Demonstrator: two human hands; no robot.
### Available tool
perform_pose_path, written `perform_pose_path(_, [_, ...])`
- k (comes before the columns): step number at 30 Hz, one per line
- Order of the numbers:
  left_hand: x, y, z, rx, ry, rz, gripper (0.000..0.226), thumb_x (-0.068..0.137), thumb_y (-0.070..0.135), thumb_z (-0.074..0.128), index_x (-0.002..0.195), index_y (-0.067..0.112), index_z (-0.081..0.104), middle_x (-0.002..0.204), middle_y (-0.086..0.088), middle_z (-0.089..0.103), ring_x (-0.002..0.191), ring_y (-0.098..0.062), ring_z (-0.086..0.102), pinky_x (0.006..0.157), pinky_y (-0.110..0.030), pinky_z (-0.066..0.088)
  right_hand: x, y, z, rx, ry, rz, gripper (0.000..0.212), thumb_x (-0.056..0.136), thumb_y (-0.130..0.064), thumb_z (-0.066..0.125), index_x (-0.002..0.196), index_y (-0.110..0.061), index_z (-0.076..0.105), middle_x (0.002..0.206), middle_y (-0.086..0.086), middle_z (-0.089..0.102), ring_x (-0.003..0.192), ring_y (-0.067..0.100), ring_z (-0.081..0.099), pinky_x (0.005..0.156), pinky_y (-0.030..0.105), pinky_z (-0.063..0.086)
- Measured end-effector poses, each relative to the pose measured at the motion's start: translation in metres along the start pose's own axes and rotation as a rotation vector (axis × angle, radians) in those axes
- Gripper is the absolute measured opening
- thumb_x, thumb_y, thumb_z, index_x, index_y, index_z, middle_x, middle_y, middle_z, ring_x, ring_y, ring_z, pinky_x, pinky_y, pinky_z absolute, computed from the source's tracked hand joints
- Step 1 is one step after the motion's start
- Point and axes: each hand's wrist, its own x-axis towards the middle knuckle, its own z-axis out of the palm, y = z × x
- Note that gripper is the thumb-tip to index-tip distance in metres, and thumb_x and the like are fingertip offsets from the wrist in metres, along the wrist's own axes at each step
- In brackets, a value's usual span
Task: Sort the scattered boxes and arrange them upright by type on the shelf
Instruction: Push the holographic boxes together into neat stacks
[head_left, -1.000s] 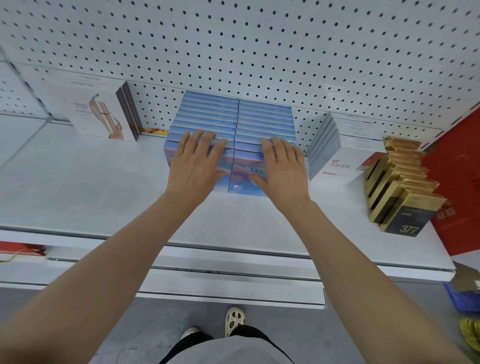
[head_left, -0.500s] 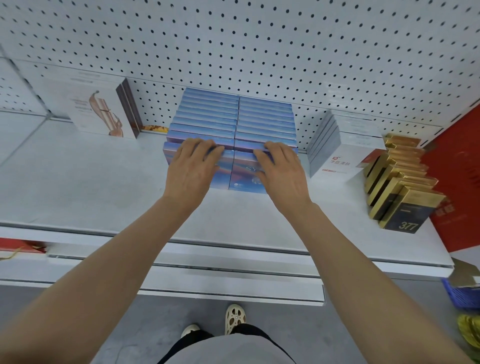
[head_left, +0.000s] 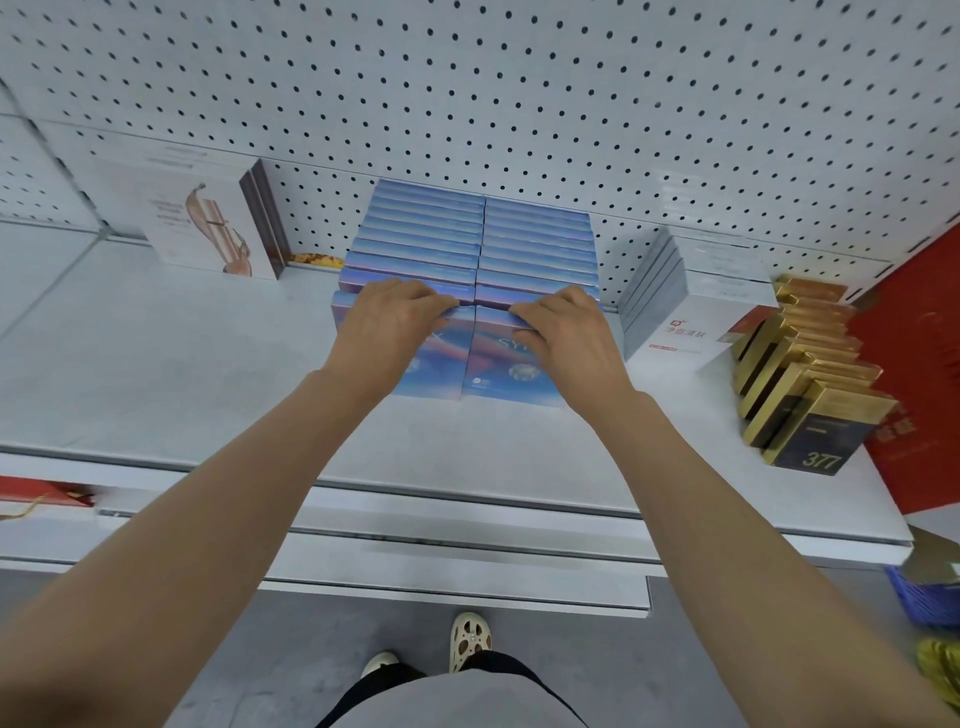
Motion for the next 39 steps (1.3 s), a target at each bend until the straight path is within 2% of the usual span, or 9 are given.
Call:
perform_pose_path(3, [-0.003, 0.002, 0.006, 0.063, 0.105, 0.011, 0.03, 0.078, 0.004, 0.076, 0.107, 0.006, 0.072, 0.094, -0.017, 0.069, 0.082, -0.038, 0.062, 0.069, -0.041, 0.053, 0.001, 0.001, 0.002, -0.004, 0.058, 0.026, 0.02, 0.082, -0.013, 0.07, 0.101, -0.009, 0.074, 0.091, 0.009, 0.064, 0.085, 0.032, 0.055, 0.074, 0.036, 0.047])
perform_pose_path(5, [-0.005, 0.002, 0.01, 0.147, 0.171, 0.0, 0.044, 0.076, 0.01, 0.078, 0.118, 0.007, 0.067, 0.113, -0.017, 0.065, 0.102, -0.039, 0.058, 0.084, -0.044, 0.051, 0.0, -0.001, 0.005, -0.012, 0.039, 0.076, 0.039, 0.077, -0.011, 0.075, 0.115, -0.012, 0.07, 0.108, 0.014, 0.061, 0.097, 0.035, 0.057, 0.083, 0.04, 0.048])
perform_pose_path(7, [-0.007, -0.002, 0.015, 0.233, 0.13, -0.006, 0.066, 0.071, 0.022, 0.082, 0.131, 0.008, 0.057, 0.129, -0.018, 0.058, 0.122, -0.04, 0.052, 0.103, -0.049, 0.04, -0.003, 0.0, 0.01, -0.08, -0.002, 0.068, 0.051, 0.078, -0.019, 0.078, 0.128, -0.014, 0.064, 0.128, 0.018, 0.058, 0.117, 0.039, 0.056, 0.097, 0.045, 0.042])
perform_pose_path(10, [-0.009, -0.005, 0.02, 0.315, -0.015, -0.029, 0.09, 0.064, 0.036, 0.087, 0.141, 0.012, 0.047, 0.14, -0.017, 0.051, 0.134, -0.041, 0.042, 0.11, -0.058, 0.031, -0.009, 0.001, 0.016, -0.178, -0.1, 0.044, 0.07, 0.08, -0.036, 0.079, 0.141, -0.013, 0.053, 0.144, 0.019, 0.05, 0.134, 0.039, 0.047, 0.11, 0.053, 0.036])
perform_pose_path(13, [-0.007, -0.006, 0.023, 0.313, -0.055, -0.042, 0.097, 0.059, 0.039, 0.089, 0.142, 0.017, 0.046, 0.142, -0.014, 0.05, 0.134, -0.039, 0.042, 0.11, -0.056, 0.03, -0.009, 0.001, 0.018, -0.191, -0.156, 0.054, 0.085, 0.073, -0.044, 0.083, 0.144, -0.014, 0.049, 0.147, 0.018, 0.048, 0.136, 0.037, 0.046, 0.112, 0.056, 0.032])
perform_pose_path(22, [0.001, -0.011, 0.022, 0.271, -0.103, -0.038, 0.102, 0.055, 0.037, 0.091, 0.143, 0.018, 0.043, 0.146, -0.012, 0.045, 0.136, -0.04, 0.039, 0.109, -0.051, 0.031, -0.005, 0.003, 0.019, -0.166, -0.127, 0.04, 0.086, 0.068, -0.041, 0.087, 0.142, -0.012, 0.052, 0.144, 0.017, 0.051, 0.133, 0.037, 0.049, 0.107, 0.055, 0.038])
perform_pose_path(32, [-0.002, -0.003, 0.013, 0.277, -0.114, -0.037, 0.09, 0.066, 0.044, 0.083, 0.142, 0.017, 0.046, 0.145, -0.015, 0.047, 0.136, -0.039, 0.039, 0.111, -0.06, 0.026, -0.006, 0.001, 0.014, -0.166, -0.152, 0.053, 0.081, 0.076, -0.044, 0.08, 0.144, -0.013, 0.049, 0.147, 0.016, 0.048, 0.137, 0.035, 0.046, 0.111, 0.053, 0.034])
perform_pose_path(39, [-0.003, 0.005, 0.006, 0.246, -0.033, -0.014, 0.079, 0.068, 0.042, 0.083, 0.135, 0.012, 0.053, 0.139, -0.017, 0.052, 0.132, -0.041, 0.044, 0.11, -0.059, 0.03, -0.008, -0.004, 0.004, -0.151, -0.165, 0.073, 0.085, 0.078, -0.045, 0.078, 0.147, -0.008, 0.044, 0.15, 0.015, 0.046, 0.14, 0.035, 0.042, 0.113, 0.054, 0.031])
